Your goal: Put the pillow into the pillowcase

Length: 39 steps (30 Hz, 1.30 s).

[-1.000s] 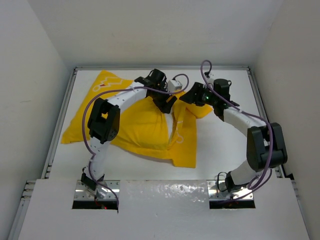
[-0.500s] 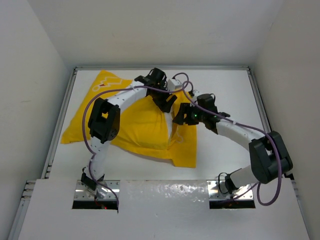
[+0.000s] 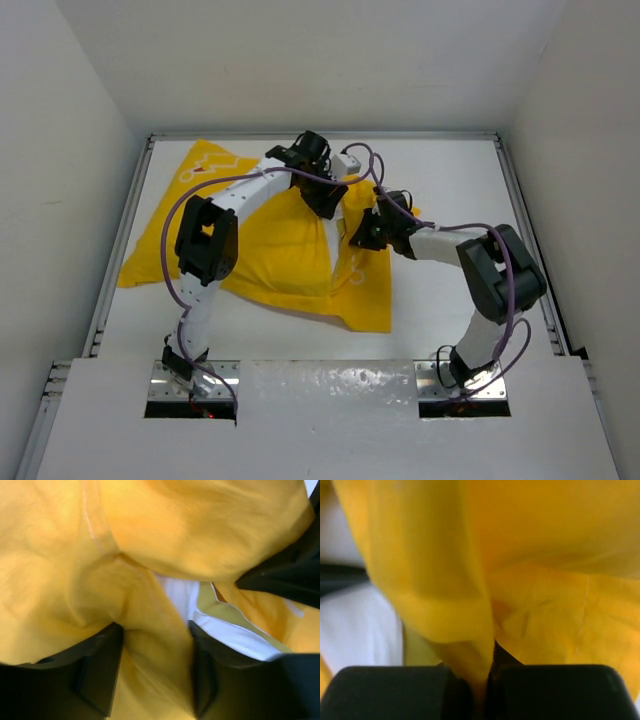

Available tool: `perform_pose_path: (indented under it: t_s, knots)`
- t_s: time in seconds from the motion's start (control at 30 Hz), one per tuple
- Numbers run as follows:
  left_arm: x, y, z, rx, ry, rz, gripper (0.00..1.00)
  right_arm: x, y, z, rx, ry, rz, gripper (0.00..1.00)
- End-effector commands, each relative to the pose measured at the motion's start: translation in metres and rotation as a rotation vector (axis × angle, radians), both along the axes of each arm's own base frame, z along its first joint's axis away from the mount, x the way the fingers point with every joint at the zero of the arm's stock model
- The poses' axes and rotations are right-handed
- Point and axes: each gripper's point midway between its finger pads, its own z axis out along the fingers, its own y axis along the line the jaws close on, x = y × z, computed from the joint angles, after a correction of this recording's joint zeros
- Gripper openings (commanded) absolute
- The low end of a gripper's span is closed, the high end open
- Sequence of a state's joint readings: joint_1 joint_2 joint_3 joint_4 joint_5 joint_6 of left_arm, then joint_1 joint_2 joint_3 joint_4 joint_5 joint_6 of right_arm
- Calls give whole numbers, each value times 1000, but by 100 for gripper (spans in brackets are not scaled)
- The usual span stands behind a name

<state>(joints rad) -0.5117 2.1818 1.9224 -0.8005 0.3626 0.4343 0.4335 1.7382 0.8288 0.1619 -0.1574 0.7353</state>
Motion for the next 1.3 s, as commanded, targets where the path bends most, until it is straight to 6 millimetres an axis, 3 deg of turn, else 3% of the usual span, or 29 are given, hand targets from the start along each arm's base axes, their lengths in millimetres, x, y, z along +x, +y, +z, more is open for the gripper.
perform_pose_path:
  t_s: [0.0,0.03,0.07,0.1,0.13,0.17,0.2,0.3,0.37,0.47,0.5,0.53,0.67,0.7,0.73,0.83,0.87,0.9,0.93,0.97,1.0,1.03,1.07,1.1,1.13,1.23,1.27]
  knots:
    - [13,11,9,27,-58,6,45,6,13,18,74,-42,45,0]
    - [14,14,6,42,-62,12,32,4,11,24,84,-70,81,0]
    - [15,17,3,53,-64,16,6,-1,9,39,126,-128,114,0]
    - [17,21,-3,69,-67,23,0,-17,19,54,220,-148,225,0]
    - [21,27,-6,91,-79,39,0,-13,12,76,287,-234,260,0]
    - [26,30,-8,99,-96,47,0,-27,9,81,338,-239,306,0]
    - [40,43,-12,118,-121,92,0,-42,9,109,419,-283,412,0]
    - [57,53,-10,136,-153,162,0,-68,12,143,428,-330,590,0]
    - [61,46,-5,105,-161,152,0,-84,24,168,472,-337,681,0]
    - [62,31,2,41,-157,141,0,-82,38,217,585,-482,733,0]
    - [59,25,2,24,-148,132,0,-80,42,228,665,-430,697,0]
    - [58,22,1,17,-145,126,0,-74,45,254,702,-572,709,0]
    - [48,6,2,-21,-128,99,0,-51,53,292,899,-613,674,0]
    - [48,5,4,-32,-124,105,0,-52,52,302,988,-550,662,0]
    - [53,5,4,-30,-136,129,0,-49,52,315,1039,-632,699,0]
    - [61,8,11,-15,-169,139,2,-41,59,316,1030,-591,713,0]
    - [59,6,14,-28,-165,124,16,-32,61,310,958,-662,706,0]
    - [57,4,21,-39,-160,114,25,-12,66,286,899,-519,616,0]
    - [54,-2,31,-74,-150,97,38,4,64,283,823,-536,533,0]
    - [51,-2,39,-89,-135,101,65,24,58,221,603,-417,433,0]
    - [56,-6,66,-150,-150,109,77,42,49,217,473,-432,356,0]
    - [59,-6,82,-177,-158,116,94,58,37,196,341,-400,275,0]
    - [62,-3,97,-197,-171,129,100,80,12,175,180,-393,156,8]
    - [66,5,128,-224,-218,147,100,82,1,163,115,-313,128,15]
    - [68,13,142,-215,-257,166,100,85,-7,144,74,-260,117,22]
    - [68,36,170,-148,-372,173,100,88,-23,124,-47,-187,110,49]
    - [68,40,172,-126,-386,167,100,84,-26,104,-90,-122,132,57]
